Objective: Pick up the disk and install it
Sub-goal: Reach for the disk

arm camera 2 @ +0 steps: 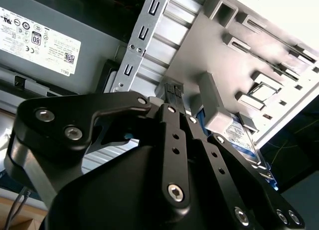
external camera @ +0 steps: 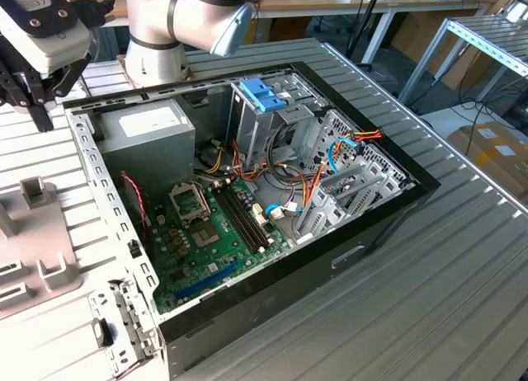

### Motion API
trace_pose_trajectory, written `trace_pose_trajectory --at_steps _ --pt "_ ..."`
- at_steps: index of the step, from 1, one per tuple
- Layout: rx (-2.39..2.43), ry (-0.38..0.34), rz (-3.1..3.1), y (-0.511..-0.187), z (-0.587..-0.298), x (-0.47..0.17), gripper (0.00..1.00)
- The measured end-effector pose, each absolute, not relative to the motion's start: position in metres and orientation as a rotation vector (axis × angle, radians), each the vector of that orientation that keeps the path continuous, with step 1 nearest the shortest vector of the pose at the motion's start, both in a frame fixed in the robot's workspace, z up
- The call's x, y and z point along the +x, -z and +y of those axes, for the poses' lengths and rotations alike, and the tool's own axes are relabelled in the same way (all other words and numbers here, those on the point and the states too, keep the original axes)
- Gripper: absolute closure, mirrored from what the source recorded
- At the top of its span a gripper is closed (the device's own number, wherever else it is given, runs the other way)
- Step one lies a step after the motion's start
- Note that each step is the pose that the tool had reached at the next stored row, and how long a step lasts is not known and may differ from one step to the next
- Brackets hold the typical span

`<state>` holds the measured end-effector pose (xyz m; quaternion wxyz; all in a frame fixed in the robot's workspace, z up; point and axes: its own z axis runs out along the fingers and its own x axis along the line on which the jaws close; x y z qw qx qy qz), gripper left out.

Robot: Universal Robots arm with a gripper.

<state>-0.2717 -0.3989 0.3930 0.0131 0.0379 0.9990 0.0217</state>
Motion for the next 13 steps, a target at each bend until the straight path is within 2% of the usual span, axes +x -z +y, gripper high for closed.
trace_pose_trajectory --at_steps 13 --pt "0.118 -0.068 3.113 -0.3930 -0.3989 -0.2786 0.89"
